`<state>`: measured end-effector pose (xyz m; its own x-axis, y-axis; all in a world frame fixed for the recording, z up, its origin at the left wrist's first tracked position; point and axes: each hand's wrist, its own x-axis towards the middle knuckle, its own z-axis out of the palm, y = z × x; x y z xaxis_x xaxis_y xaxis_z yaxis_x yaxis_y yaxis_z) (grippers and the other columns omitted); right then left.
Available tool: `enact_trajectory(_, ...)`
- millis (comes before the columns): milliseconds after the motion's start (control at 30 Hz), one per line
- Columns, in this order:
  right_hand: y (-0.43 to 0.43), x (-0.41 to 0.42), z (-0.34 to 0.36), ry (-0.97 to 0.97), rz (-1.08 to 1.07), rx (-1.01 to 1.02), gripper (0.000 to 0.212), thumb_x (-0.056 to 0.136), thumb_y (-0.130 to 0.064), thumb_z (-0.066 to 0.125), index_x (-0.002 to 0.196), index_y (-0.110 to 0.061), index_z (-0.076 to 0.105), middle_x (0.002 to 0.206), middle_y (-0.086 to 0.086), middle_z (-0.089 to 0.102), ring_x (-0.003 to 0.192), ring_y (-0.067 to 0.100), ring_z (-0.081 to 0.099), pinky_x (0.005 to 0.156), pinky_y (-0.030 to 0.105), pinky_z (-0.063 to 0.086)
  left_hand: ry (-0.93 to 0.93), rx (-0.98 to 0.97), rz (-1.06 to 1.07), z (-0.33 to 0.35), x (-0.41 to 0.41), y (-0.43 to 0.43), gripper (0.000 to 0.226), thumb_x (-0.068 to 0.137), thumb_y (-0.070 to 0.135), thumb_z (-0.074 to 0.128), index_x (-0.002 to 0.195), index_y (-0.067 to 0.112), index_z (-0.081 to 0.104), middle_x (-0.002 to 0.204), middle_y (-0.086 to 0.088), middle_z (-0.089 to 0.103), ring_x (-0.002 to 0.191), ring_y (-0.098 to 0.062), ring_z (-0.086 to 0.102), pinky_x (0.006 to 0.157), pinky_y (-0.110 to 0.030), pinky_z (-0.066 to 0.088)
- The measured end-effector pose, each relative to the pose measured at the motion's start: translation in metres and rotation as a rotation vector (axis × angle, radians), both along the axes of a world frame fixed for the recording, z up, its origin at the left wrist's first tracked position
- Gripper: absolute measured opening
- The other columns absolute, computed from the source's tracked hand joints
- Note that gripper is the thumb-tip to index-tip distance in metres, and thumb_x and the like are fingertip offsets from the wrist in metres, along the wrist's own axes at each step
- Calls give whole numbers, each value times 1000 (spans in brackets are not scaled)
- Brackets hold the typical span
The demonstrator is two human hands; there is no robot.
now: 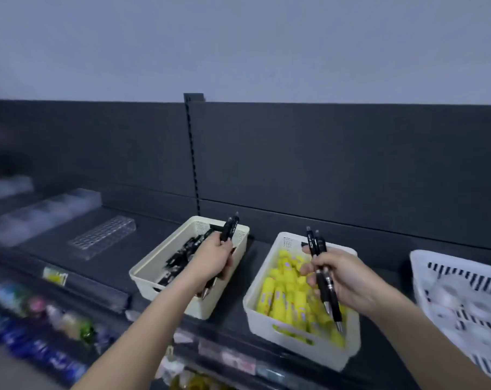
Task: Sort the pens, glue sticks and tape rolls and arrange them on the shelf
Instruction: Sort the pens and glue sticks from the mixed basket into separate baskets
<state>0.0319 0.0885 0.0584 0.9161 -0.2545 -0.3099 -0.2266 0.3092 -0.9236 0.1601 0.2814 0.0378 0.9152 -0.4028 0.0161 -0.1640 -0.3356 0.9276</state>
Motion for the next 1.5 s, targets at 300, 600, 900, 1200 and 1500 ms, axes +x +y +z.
enact_trajectory(300, 121, 133, -30, 57, -80, -38, 29, 84, 19, 25, 85, -5, 41, 72, 15, 49, 58, 22, 50, 40, 23, 47, 21, 195, -28, -27, 125, 106, 12, 86, -1, 39, 87, 10, 44, 90, -33, 56, 69, -35, 55, 57, -33, 33)
enact_trajectory(600, 124, 197, -48, 188, -153, -250, 47, 83, 14, 36, 127, -2, 37, 82, 12, 44, 71, 20, 45, 62, 28, 39, 96, 231, -137, -44, 161, 63, 37, 94, 14, 44, 131, 8, 43, 133, -16, 52, 119, -31, 51, 102, -35, 41)
enact_trajectory(900, 115, 179, -57, 137, -146, -711, 18, 88, 3, 47, 99, 7, 60, 104, 30, 60, 92, 29, 57, 86, 37, 45, -126, 538, -335, -35, 148, 86, 32, 89, 18, 58, 58, 12, 52, 59, -4, 54, 56, -16, 51, 54, -24, 38)
enact_trajectory(1200, 124, 167, -70, 108, -62, -884, 29, 87, 0, 51, 112, -6, 65, 112, 6, 66, 107, 17, 59, 87, 18, 39, -49, 786, -427, -53, 130, 67, 42, 79, 20, 66, 46, 15, 40, 39, 6, 44, 38, -6, 42, 36, -14, 33)
enact_trajectory(1500, 122, 162, -73, 74, -129, -1011, 29, 88, -2, 50, 111, -8, 65, 107, 5, 63, 99, 14, 58, 74, 12, 39, -298, 643, -157, -59, 147, 68, 36, 87, 40, 60, 68, 9, 54, 71, -4, 52, 64, -17, 49, 56, -28, 37)
